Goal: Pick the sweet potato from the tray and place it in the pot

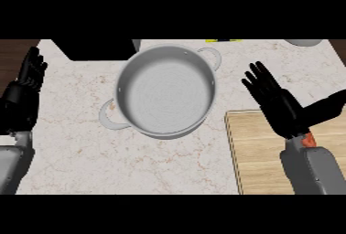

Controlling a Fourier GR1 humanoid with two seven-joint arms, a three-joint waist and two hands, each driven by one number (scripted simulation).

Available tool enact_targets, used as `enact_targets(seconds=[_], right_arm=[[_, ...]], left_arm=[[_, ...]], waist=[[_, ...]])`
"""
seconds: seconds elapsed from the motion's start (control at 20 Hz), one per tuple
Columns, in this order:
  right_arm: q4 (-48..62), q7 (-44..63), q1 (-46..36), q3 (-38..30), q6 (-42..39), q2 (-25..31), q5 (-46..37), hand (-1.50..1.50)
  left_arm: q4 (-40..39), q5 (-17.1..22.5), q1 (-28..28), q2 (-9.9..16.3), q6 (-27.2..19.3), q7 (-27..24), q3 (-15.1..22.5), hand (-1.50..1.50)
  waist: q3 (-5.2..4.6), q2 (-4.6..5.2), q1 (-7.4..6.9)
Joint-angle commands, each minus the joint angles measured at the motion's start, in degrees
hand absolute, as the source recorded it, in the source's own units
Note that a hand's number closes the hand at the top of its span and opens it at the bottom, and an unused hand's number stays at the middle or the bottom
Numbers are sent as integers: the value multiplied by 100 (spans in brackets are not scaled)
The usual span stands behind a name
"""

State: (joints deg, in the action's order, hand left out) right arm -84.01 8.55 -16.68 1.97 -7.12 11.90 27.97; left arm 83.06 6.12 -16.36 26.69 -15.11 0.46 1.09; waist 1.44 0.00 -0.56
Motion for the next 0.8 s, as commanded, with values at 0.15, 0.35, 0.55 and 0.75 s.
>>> enact_targets(seconds=[0.15, 0.35, 0.55, 0.75], right_arm=[[243, 225, -245, -540, -1364, 962, 711, 150], [238, -502, -142, -1249, -181, 1996, -1077, 150], [280, -2090, 772, -1224, 30, 1358, -1550, -150], [-29, -2220, 1117, -1543, -459, 1847, -1451, -150]], left_arm=[[-120, -406, 760, 336, 41, 739, 145, 0], [-779, -225, 1095, 126, 69, 1090, 158, 0], [-640, -238, 1039, 194, 91, 1687, 176, 0], [-276, -494, 1076, -9, -28, 1960, 341, 0]], waist=[[-135, -6, -24], [-158, 39, 262], [-129, 3, 123], [-141, -12, 92]])
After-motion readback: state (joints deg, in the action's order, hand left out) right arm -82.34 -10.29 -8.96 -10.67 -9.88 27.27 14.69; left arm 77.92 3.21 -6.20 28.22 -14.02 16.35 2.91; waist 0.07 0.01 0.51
